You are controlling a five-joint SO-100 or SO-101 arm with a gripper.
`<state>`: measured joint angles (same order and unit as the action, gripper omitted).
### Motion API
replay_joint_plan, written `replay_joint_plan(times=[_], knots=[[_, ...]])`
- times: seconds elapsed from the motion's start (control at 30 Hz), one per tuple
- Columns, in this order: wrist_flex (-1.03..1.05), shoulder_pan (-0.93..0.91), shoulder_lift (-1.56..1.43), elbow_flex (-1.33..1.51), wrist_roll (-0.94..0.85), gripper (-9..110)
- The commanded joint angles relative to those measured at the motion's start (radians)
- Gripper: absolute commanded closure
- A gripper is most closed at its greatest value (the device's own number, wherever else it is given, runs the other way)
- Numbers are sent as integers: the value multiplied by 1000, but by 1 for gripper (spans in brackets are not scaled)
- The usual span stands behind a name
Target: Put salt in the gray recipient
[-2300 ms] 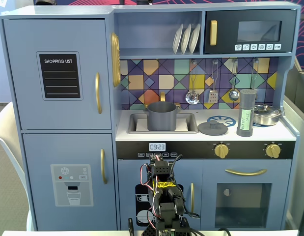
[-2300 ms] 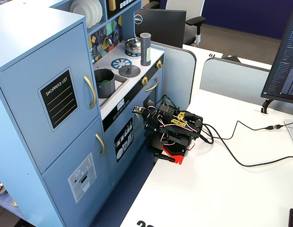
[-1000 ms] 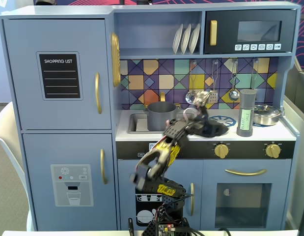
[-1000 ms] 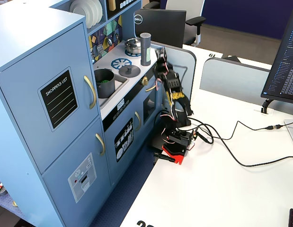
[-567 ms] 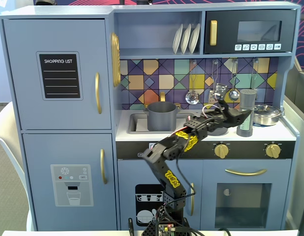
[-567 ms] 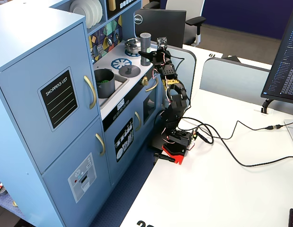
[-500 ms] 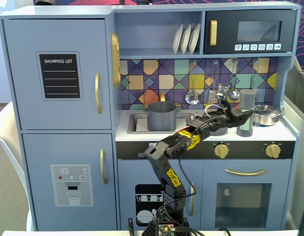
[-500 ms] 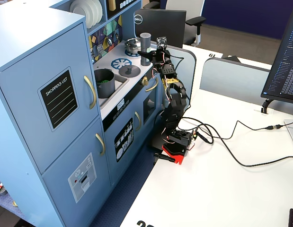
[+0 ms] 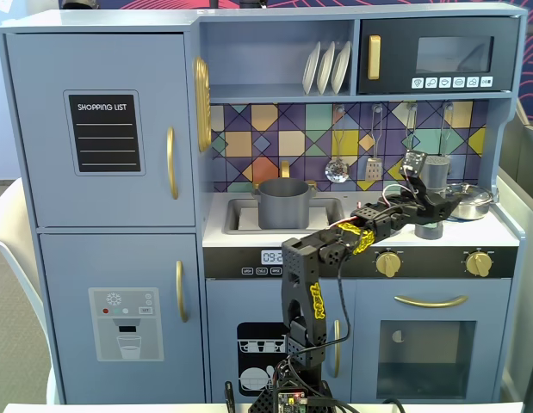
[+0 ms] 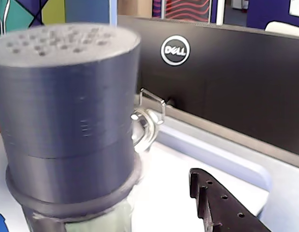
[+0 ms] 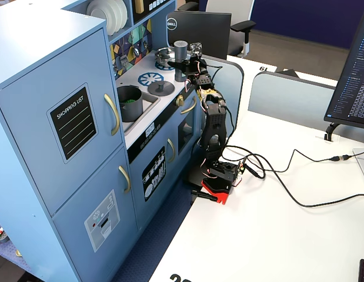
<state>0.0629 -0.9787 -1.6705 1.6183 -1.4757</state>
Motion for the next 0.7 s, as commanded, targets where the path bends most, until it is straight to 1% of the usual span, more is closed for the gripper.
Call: replay_joint_plan(times=[0.0, 0.17, 0.23, 0.27, 0.33, 0.57, 0.67], knots=[[-23, 35, 37, -137, 3, 36], [-46, 60, 120, -216, -2, 41], [-72, 74, 150, -244, 5, 49], [-78, 81, 158, -253, -8, 61], [-97, 100, 166, -256, -49, 102], [-127, 115, 63, -250, 123, 101], [-26, 135, -61, -242, 183, 101]])
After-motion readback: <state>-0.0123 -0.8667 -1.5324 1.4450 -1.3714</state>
